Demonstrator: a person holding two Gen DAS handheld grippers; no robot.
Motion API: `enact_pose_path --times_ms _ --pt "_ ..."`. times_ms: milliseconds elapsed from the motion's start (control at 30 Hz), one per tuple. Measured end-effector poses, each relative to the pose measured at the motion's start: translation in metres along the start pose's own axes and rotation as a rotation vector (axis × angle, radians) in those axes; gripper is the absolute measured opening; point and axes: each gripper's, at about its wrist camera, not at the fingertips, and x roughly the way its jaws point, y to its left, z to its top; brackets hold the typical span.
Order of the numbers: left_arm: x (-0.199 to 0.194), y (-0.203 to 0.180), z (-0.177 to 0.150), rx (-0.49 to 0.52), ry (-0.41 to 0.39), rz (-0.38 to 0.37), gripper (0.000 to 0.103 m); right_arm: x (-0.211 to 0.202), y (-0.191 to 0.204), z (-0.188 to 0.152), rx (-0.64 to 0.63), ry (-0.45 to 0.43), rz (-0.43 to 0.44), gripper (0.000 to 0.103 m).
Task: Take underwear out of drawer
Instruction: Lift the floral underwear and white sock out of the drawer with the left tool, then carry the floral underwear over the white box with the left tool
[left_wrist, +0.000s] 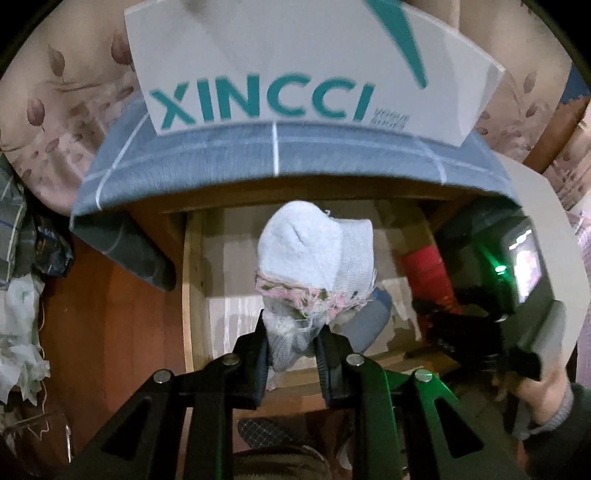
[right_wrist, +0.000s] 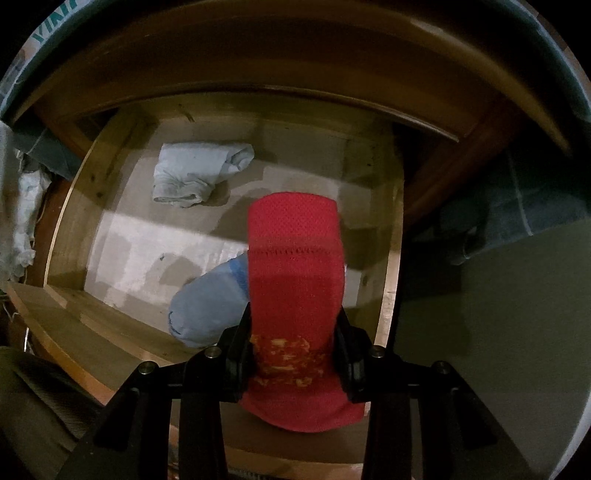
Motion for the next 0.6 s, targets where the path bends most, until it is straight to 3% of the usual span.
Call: enact_pose_path --times_ms 333,600 --pt "-0.055 -0.010 0.016 0.028 -0.087 -0.034 0.022 0.001 0.000 0.000 -0.003 0.001 -0.004 0.035" --pt "-0.121 -0.009 0.046 0.032 -0.192 -0.071 0.022 0.001 0.000 0.001 -0.003 0.003 0.001 0.035"
